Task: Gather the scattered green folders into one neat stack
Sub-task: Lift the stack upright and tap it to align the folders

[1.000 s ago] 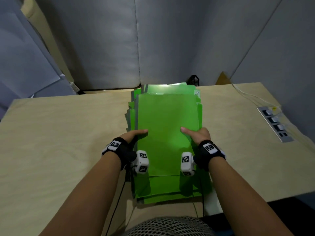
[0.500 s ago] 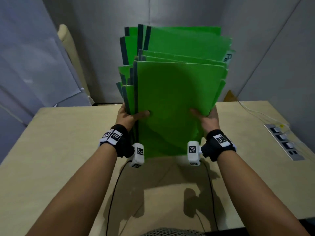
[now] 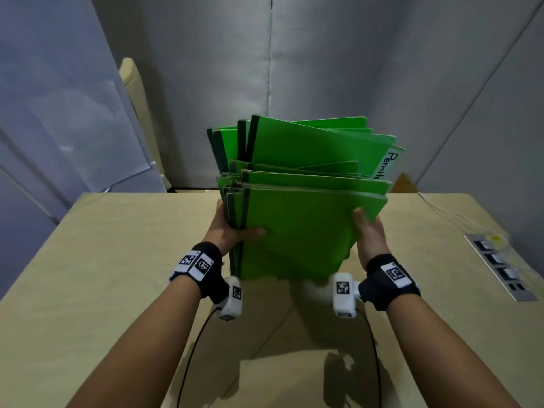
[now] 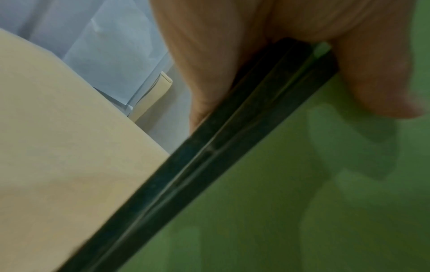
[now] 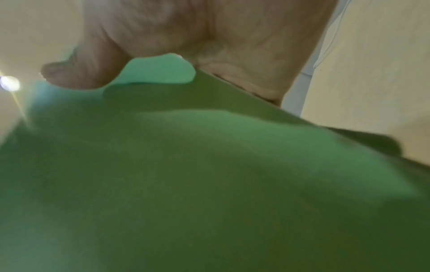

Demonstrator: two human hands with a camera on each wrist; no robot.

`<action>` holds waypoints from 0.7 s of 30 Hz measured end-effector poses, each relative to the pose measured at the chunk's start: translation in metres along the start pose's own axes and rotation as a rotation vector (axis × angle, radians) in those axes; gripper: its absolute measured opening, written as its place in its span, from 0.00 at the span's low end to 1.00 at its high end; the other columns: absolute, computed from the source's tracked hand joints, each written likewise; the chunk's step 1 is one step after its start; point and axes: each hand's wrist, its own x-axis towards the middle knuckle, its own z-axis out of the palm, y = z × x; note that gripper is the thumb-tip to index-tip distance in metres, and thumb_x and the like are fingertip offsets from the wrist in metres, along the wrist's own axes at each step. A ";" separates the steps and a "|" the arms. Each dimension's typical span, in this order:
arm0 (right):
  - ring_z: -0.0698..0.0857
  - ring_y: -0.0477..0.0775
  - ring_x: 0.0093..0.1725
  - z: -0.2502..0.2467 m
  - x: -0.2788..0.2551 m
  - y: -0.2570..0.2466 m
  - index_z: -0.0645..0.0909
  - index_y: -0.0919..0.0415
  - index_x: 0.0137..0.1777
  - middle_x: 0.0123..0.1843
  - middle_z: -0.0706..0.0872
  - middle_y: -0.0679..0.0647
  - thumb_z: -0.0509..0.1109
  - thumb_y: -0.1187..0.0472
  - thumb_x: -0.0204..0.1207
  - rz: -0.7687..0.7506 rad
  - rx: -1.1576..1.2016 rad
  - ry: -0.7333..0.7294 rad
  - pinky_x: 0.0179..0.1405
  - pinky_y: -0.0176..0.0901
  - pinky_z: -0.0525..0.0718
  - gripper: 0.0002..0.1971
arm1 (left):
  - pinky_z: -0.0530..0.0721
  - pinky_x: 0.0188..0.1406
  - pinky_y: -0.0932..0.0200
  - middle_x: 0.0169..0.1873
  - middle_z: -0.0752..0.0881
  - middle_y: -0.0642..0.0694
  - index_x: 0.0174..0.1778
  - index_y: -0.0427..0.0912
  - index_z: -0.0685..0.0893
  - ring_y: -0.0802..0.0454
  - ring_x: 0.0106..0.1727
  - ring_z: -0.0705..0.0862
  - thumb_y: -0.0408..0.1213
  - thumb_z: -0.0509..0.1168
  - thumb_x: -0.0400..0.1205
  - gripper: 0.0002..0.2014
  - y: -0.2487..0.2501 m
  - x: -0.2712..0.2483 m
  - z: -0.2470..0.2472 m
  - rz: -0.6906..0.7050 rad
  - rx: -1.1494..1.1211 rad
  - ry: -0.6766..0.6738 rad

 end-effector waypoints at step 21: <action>0.82 0.62 0.61 0.022 0.026 -0.058 0.87 0.50 0.51 0.57 0.84 0.52 0.75 0.38 0.59 0.037 -0.027 0.082 0.69 0.63 0.73 0.23 | 0.80 0.58 0.35 0.41 0.83 0.39 0.38 0.43 0.81 0.43 0.49 0.82 0.29 0.52 0.81 0.13 0.072 0.015 0.006 0.083 -0.153 0.182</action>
